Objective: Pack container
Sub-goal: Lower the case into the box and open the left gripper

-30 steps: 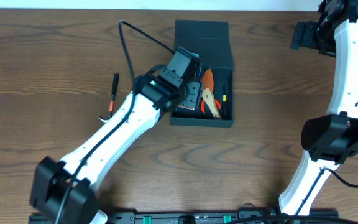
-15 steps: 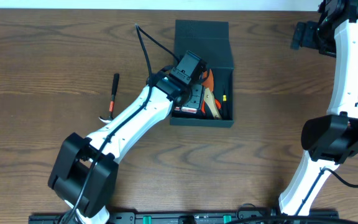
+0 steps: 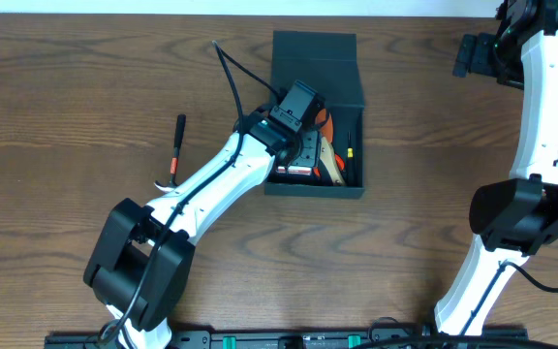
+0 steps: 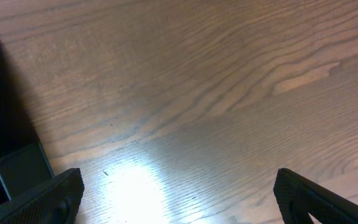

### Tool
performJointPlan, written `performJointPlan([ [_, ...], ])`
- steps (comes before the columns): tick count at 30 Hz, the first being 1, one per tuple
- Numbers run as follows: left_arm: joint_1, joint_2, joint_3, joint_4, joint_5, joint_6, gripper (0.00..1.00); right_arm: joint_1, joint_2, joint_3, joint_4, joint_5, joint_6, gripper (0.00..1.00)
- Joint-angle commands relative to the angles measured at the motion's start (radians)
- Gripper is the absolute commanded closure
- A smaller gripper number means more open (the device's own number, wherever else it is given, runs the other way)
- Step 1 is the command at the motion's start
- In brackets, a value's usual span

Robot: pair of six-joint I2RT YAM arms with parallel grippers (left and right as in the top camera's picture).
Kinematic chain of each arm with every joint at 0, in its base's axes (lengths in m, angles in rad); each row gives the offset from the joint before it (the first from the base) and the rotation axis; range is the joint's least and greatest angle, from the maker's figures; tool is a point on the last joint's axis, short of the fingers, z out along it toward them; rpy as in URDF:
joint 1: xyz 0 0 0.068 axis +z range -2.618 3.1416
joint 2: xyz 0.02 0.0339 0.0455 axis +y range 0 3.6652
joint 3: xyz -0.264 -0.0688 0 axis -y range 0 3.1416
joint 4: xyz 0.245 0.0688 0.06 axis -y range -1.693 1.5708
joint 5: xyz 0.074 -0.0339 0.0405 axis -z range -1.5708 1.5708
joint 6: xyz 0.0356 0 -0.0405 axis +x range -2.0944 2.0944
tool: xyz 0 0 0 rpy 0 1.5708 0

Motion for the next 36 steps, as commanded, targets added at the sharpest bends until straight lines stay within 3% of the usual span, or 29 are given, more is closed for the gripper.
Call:
performJointPlan([
  [1,-0.007,0.025,0.016,0.005,-0.002,-0.016,0.59,0.000,-0.009,0.017,-0.003,0.008,0.014,0.01],
  [20,-0.008,0.133,0.016,0.031,-0.002,-0.016,0.59,0.000,-0.009,0.017,-0.003,0.008,0.014,0.01],
  [36,-0.007,0.140,0.016,0.069,-0.024,-0.015,0.50,0.001,-0.009,0.017,-0.003,0.008,0.014,0.01],
])
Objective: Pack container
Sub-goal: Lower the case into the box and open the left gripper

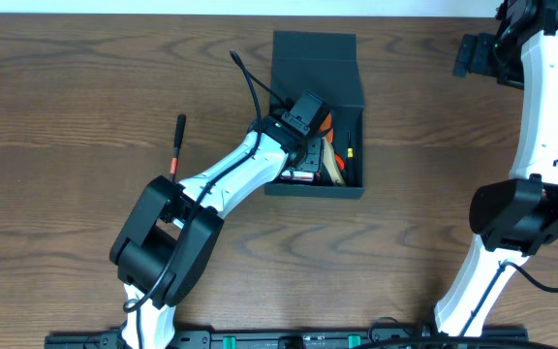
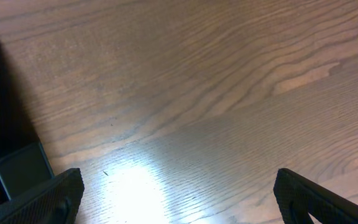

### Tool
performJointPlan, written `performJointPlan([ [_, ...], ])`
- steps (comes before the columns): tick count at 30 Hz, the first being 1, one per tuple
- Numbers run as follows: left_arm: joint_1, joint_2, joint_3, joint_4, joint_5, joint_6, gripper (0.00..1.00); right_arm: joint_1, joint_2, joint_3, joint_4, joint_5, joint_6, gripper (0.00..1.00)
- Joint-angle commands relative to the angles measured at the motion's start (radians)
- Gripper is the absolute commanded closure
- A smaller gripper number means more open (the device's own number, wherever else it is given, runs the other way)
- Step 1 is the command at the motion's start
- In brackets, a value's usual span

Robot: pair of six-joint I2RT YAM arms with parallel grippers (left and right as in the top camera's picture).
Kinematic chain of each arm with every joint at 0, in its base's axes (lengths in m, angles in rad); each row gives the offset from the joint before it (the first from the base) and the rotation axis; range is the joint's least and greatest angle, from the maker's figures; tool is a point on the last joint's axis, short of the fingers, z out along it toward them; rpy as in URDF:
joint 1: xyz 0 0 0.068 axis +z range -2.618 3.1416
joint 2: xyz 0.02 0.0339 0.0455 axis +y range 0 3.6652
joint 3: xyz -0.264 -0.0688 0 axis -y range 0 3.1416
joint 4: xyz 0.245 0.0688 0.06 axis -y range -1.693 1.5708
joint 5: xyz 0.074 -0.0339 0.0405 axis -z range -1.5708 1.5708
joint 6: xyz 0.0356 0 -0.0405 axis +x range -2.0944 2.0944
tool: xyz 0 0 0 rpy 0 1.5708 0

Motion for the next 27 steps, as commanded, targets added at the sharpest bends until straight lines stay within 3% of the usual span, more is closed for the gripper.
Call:
performJointPlan([
  [1,0.000,0.008,0.016,-0.003,-0.032,-0.002,0.50,0.000,-0.009,0.017,-0.003,0.008,0.014,0.01],
  [8,0.000,0.008,0.016,-0.013,-0.038,-0.002,0.50,0.000,-0.009,0.017,-0.003,0.008,0.014,0.01],
  [14,0.000,0.008,0.016,-0.013,-0.038,-0.001,0.38,0.000,-0.009,0.017,-0.003,0.008,0.014,0.01],
  [27,0.000,0.008,0.016,-0.013,-0.037,-0.001,0.26,0.000,-0.009,0.017,-0.003,0.008,0.014,0.01],
])
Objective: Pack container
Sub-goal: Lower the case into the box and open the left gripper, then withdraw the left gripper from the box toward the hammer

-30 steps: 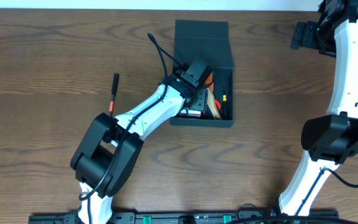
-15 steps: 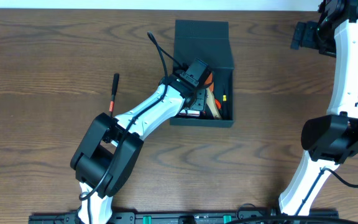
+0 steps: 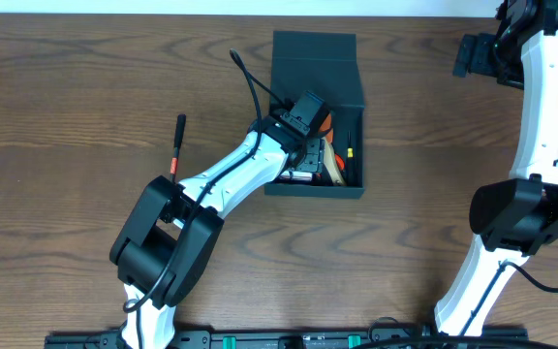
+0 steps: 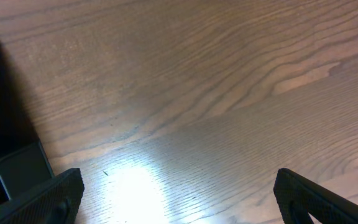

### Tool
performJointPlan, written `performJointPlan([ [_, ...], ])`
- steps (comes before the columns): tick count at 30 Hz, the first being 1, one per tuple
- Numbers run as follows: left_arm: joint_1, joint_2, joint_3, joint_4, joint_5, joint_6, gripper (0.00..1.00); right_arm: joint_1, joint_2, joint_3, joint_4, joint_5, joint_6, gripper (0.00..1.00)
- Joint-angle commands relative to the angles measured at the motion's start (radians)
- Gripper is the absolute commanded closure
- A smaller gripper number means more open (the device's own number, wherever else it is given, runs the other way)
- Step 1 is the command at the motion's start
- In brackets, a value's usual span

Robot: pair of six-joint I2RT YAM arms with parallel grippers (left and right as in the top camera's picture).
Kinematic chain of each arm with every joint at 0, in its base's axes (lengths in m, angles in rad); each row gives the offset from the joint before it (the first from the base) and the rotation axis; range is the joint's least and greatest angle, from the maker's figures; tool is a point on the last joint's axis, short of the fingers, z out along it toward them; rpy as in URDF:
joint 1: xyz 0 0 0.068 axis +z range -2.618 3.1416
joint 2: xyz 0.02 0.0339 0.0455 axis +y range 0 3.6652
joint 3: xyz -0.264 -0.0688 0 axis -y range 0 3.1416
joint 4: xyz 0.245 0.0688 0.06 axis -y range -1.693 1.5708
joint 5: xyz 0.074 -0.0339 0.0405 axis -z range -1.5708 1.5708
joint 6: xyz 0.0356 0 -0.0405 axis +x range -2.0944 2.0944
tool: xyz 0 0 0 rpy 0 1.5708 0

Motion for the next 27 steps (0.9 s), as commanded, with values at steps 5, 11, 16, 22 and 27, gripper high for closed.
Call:
performJointPlan([
  [5,0.000,0.008,0.016,-0.002,-0.012,0.006,0.23,0.000,-0.009,0.017,-0.003,0.008,0.014,0.01],
  [11,0.000,0.000,0.018,0.011,-0.008,0.006,0.23,0.000,-0.009,0.017,-0.003,0.008,0.014,0.01],
  [16,0.000,-0.025,0.057,0.009,-0.008,0.029,0.23,0.000,-0.009,0.017,-0.003,0.008,0.014,0.01],
  [22,0.000,-0.057,0.193,-0.068,-0.008,0.033,0.24,0.000,-0.009,0.017,-0.003,0.008,0.014,0.01],
  [27,0.005,-0.062,0.374,-0.230,-0.071,0.055,0.24,0.000,-0.009,0.017,-0.003,0.008,0.014,0.01],
])
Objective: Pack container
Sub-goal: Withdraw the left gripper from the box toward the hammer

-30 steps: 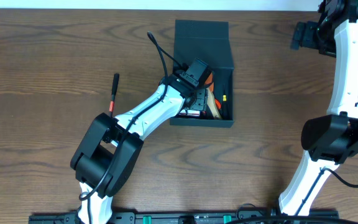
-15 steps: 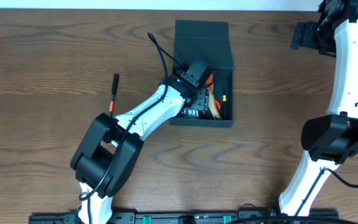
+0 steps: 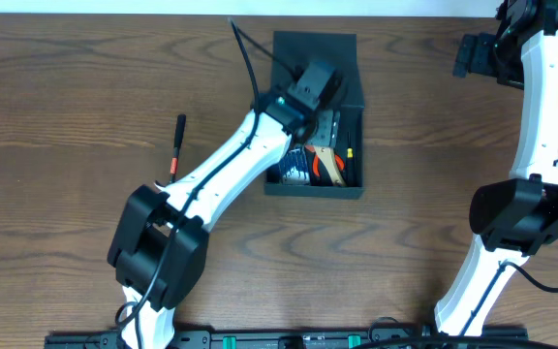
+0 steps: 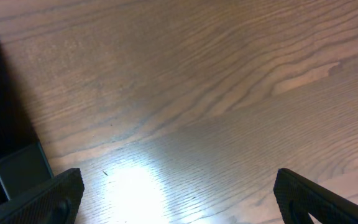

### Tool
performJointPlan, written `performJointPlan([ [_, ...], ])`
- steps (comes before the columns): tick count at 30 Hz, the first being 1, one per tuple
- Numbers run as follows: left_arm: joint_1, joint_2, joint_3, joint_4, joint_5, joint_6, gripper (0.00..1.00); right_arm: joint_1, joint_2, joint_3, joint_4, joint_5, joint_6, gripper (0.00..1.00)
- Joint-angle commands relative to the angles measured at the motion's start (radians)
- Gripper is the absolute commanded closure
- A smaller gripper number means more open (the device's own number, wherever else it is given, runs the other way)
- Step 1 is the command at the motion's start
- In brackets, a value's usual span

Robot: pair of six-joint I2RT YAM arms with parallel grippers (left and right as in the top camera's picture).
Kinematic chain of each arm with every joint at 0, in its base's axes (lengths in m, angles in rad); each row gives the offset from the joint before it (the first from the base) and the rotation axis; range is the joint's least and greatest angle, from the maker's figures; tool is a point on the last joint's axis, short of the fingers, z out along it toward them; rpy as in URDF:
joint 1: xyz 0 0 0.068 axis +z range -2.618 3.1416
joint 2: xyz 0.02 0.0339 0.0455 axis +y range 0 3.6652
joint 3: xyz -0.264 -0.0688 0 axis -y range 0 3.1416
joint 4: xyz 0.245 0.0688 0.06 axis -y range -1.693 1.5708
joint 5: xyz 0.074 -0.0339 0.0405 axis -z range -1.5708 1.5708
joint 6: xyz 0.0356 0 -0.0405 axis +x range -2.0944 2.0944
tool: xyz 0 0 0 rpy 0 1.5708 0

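The black container (image 3: 315, 188) stands open at mid table, its lid (image 3: 308, 48) folded back at the far side. Inside lie orange-handled pliers (image 3: 325, 161), a thin tool with a yellow band (image 3: 350, 150) and a red-and-blue item (image 3: 293, 173). My left gripper (image 3: 320, 85) hangs over the container's far end by the lid hinge; its fingers are hidden under the wrist. A black-and-red pen-like tool (image 3: 175, 150) lies on the table to the left. My right gripper (image 4: 179, 202) is open over bare wood at the far right (image 3: 470, 55).
The left arm (image 3: 221, 170) stretches diagonally from the front left up to the container. The right arm (image 3: 541, 116) runs along the right edge. In the right wrist view a corner of the container (image 4: 8, 171) shows at the left.
My left gripper has moved from inside the container's middle to its far end near the lid, uncovering more of the contents. The right arm has not moved.
My left gripper was over the container's left half. Later it stood lower among the contents with the elbow swung right, and stayed there. Now it is over the far end by the lid. The pen-like tool and right gripper kept their places.
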Motion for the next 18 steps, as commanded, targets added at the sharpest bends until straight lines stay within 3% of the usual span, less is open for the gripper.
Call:
performJointPlan([
  [1,0.010,-0.047,0.134,-0.093,-0.096,0.025,0.24,0.000,-0.009,0.017,-0.003,0.006,0.014,0.01],
  [7,0.092,-0.063,0.236,-0.297,-0.238,0.025,0.23,0.000,-0.009,0.017,-0.003,0.007,0.014,0.01],
  [14,0.285,-0.068,0.229,-0.439,-0.238,0.012,0.14,0.000,-0.009,0.017,-0.003,0.007,0.014,0.01],
  [18,0.389,-0.068,0.218,-0.461,-0.230,0.009,0.14,0.000,-0.009,0.017,-0.003,0.007,0.014,0.01],
])
